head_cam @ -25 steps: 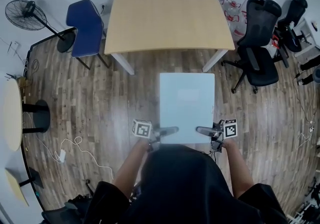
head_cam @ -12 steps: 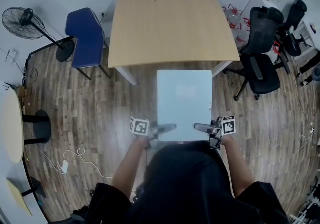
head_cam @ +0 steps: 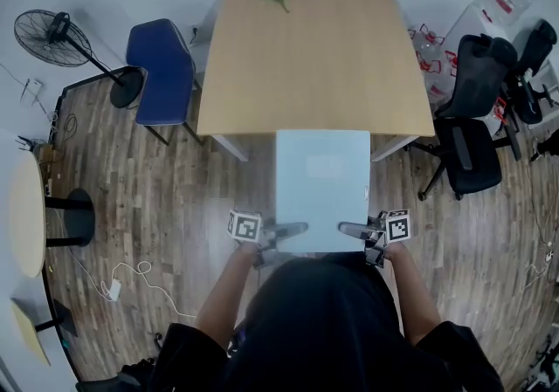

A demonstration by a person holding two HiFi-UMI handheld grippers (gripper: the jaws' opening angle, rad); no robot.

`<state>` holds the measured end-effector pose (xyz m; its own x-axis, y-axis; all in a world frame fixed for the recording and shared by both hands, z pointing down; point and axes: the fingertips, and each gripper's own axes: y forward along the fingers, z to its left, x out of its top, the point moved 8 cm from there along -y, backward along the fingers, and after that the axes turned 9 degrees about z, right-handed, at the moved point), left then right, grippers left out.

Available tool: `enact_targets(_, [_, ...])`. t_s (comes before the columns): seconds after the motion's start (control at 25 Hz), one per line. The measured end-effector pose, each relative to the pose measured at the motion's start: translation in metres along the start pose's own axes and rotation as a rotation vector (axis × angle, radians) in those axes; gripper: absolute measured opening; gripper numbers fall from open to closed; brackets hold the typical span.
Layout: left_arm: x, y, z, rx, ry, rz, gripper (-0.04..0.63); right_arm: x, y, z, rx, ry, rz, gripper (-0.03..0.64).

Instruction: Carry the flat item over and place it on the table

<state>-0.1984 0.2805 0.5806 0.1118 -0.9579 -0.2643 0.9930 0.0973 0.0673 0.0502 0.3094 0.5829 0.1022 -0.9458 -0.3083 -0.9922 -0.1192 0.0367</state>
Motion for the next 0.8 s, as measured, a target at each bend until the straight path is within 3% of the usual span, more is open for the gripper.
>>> enact_targets(0.48, [0.183,0.039,0.048,0.07,-0.059,-0.052,0.333,0.188,-0.034,-0.072,0.047,0.068,0.034,0.288])
enact_targets(0.8, [0.287,0.074,0.077,0.143,-0.107,-0.041,0.339,0.284,-0.068,-0.13,0.085,0.144,0.03,0.288])
